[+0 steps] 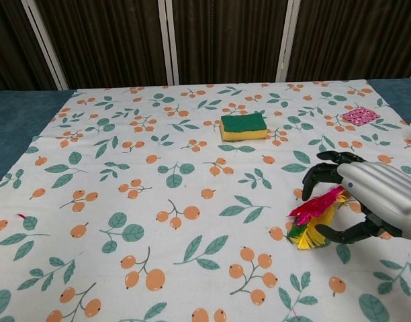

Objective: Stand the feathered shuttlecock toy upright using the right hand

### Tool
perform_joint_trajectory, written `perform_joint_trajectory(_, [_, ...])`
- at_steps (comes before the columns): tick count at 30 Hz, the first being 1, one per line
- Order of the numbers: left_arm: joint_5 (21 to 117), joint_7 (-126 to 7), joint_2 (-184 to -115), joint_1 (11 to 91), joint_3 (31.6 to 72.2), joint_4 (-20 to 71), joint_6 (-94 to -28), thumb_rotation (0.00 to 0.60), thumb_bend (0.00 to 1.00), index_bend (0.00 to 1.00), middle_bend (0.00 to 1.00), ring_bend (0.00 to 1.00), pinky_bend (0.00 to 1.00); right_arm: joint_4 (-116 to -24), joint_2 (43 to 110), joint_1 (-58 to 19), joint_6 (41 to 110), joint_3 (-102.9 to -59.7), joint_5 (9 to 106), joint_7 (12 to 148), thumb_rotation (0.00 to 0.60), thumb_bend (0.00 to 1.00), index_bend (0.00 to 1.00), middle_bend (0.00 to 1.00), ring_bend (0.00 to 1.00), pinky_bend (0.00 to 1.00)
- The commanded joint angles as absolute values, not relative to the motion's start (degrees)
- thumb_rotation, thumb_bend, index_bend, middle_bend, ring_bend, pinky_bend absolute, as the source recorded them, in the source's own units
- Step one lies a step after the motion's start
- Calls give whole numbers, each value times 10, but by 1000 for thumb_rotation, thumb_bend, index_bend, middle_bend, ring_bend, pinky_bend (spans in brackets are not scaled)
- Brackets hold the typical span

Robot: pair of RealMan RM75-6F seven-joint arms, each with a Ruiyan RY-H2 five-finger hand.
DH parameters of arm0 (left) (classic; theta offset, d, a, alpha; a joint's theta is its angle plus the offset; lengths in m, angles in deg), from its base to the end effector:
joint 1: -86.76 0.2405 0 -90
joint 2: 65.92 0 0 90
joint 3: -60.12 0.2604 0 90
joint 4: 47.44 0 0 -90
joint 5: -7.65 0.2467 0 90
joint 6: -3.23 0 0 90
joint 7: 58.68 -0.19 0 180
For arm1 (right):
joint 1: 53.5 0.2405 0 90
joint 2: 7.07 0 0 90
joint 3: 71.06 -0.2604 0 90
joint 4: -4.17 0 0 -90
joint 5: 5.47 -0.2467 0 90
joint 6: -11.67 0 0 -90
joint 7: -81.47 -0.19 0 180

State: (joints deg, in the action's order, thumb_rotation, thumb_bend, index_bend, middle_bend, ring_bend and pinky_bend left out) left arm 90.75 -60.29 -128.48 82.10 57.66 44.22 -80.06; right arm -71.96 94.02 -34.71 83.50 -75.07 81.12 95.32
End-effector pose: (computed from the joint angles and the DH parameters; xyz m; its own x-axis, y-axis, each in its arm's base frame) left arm -0.3473 0.2277 0.1356 0.4509 0.0401 0.8917 0.8907 0.0445 -0.4524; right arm -0.2040 -0.2810 -0.1016 0.3303 -0.1588 0.9304 -0.9151 -0.2955 0.2745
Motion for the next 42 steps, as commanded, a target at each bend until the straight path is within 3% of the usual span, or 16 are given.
perform_joint_trajectory(1, [907,-601,-1284,821,577,443,-800,558,199,0,0,0,0,-700,954,-343,834,-756,806,948,600,221,404,237,0,0])
perform_joint_trajectory(20, [900,-596,-1282,818,577,448,-790,559,199,0,0,0,0,-635,999,-327,817,-773,778,928,600,226,452,278,0,0])
perform_joint_trajectory(42, [897,-594,-1280,817,577,451,-786,557,198,0,0,0,0,-624,1002,-319,817,-778,766,924,600,407,533,326,5,0])
